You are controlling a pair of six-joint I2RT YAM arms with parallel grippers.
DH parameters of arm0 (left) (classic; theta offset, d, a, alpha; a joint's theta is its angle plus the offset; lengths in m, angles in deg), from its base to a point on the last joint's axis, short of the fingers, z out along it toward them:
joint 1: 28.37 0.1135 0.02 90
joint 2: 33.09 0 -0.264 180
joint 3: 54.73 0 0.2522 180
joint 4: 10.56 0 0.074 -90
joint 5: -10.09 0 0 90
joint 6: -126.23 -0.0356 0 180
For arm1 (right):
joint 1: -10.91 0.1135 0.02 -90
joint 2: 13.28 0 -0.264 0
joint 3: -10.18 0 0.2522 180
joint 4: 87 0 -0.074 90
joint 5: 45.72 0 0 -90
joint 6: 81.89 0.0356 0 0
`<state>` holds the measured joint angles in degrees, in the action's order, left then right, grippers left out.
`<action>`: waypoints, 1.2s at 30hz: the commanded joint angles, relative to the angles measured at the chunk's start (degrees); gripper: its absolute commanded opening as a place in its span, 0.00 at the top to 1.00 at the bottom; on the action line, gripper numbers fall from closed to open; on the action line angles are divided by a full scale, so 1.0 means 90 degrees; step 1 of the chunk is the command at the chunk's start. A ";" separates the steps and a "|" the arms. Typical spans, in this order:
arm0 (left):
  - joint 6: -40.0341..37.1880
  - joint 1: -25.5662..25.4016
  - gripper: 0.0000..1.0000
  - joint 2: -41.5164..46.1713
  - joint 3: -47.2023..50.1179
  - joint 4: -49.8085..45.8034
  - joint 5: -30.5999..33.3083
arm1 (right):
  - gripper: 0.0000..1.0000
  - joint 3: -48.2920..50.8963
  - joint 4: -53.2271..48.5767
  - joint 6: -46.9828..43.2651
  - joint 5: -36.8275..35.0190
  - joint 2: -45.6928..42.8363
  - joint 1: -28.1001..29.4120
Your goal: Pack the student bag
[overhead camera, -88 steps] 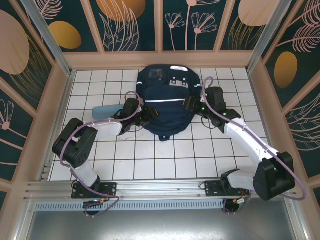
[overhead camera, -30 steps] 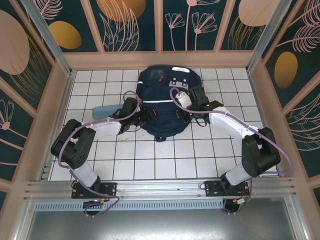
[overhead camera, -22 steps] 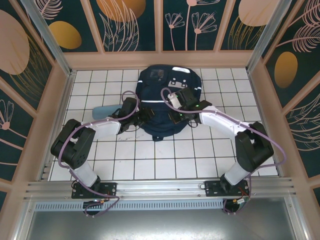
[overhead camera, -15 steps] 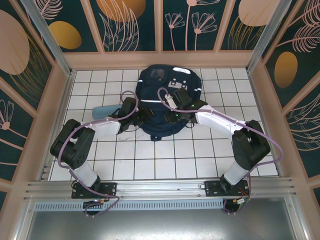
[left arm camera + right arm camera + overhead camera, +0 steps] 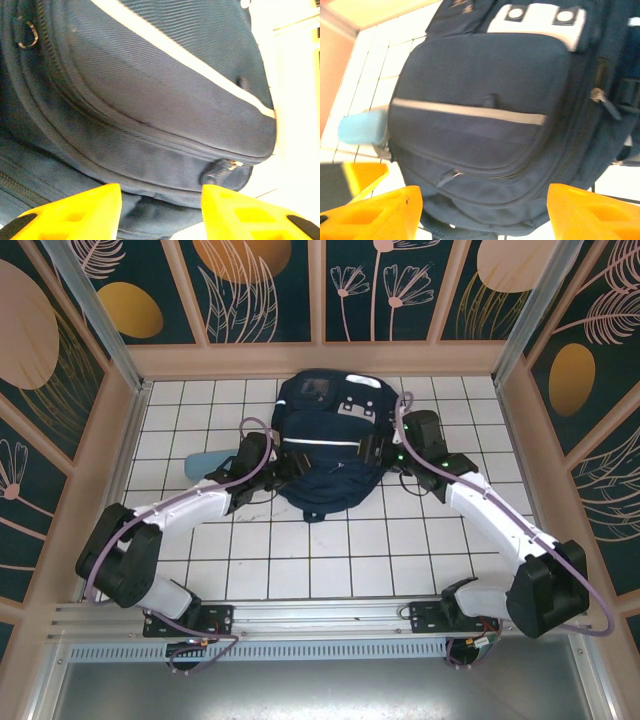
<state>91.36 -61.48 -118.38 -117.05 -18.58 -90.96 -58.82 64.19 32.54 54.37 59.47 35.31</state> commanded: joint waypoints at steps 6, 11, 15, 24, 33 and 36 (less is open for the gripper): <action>-0.1375 -0.0664 0.52 -0.0156 -0.0760 -0.0597 0.0493 | 0.35 0.0546 0.0737 0.1468 0.0779 0.0215 -0.0593; -0.2811 -0.1034 0.53 -0.0964 -0.1909 -0.1502 0.0861 | 0.34 0.0675 0.0963 0.1806 0.1082 0.0247 -0.0707; -0.3548 -0.1330 0.58 -0.1575 -0.2552 -0.2157 0.1233 | 0.34 0.0746 0.1084 0.2073 0.1222 0.0271 -0.0784; -0.4053 -0.1463 0.57 -0.2202 -0.3193 -0.2930 0.1513 | 0.34 0.0832 0.1114 0.2194 0.1146 0.0237 -0.0806; -0.3997 -0.1467 0.54 -0.2572 -0.3802 -0.3458 0.1999 | 0.34 0.0816 0.1023 0.2168 0.1091 0.0234 -0.0812; -0.3984 -0.1468 0.54 -0.2369 -0.3761 -0.3421 0.1771 | 0.34 0.0830 0.1015 0.2169 0.1062 0.0227 -0.0812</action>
<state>56.17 -75.01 -140.50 -149.88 -47.56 -75.37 -52.13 72.84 51.77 63.90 61.57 28.47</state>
